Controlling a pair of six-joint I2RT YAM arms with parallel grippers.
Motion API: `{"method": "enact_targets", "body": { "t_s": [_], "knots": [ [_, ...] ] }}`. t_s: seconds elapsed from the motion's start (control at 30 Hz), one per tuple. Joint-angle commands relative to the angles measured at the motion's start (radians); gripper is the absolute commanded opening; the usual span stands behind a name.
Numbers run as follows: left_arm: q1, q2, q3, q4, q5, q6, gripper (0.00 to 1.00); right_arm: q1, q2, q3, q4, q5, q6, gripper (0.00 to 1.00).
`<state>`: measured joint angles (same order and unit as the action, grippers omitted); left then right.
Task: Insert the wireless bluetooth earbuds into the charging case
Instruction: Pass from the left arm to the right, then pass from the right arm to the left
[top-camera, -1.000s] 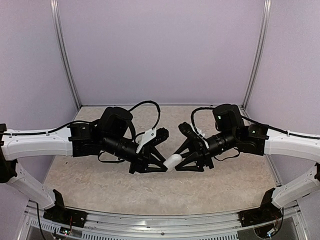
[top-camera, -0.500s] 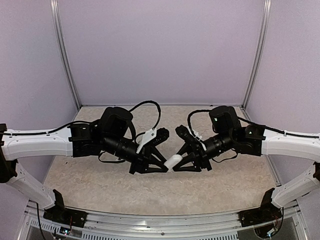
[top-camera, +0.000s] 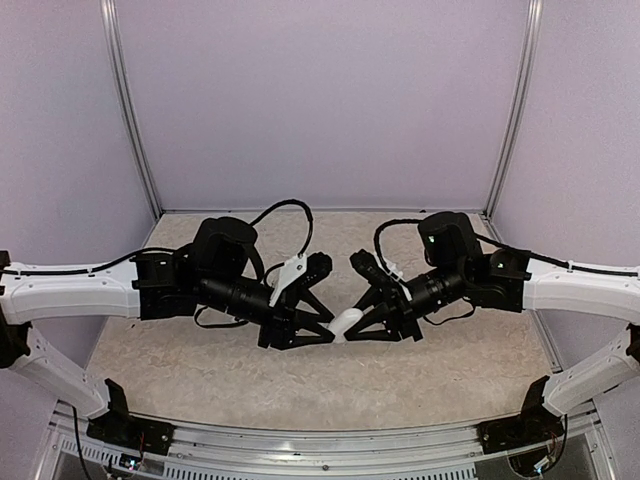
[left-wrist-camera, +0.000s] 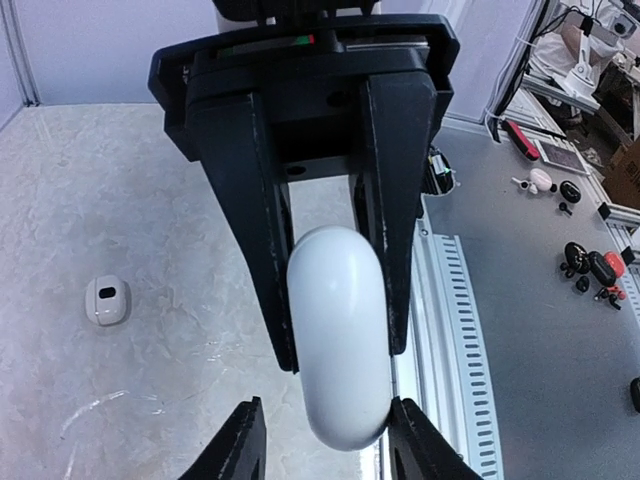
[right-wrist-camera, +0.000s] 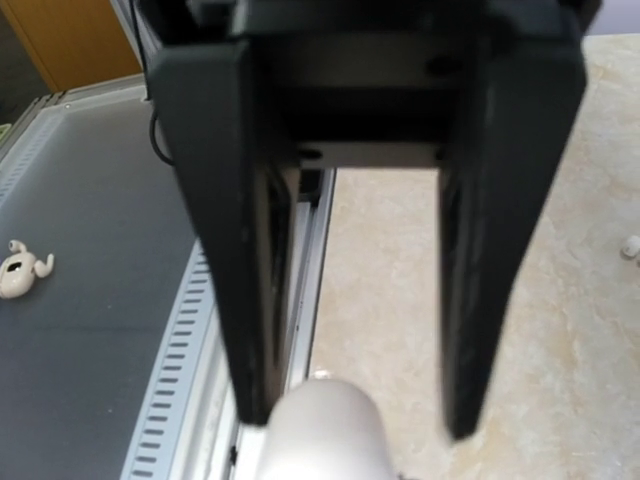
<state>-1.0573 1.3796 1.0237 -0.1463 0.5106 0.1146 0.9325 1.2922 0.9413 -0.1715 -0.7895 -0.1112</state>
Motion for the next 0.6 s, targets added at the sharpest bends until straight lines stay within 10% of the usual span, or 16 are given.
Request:
{"method": "enact_targets", "body": {
  "t_s": [0.0,0.57],
  "knots": [
    [-0.008,-0.073,-0.048,0.119,-0.086,-0.025,0.45,0.013,-0.020,0.015,0.009,0.023,0.010,0.09],
    [-0.055,0.009,-0.021,0.132,-0.143,-0.050,0.43,0.014,-0.072,-0.004,0.053,0.080,0.022,0.04]
  ]
}}
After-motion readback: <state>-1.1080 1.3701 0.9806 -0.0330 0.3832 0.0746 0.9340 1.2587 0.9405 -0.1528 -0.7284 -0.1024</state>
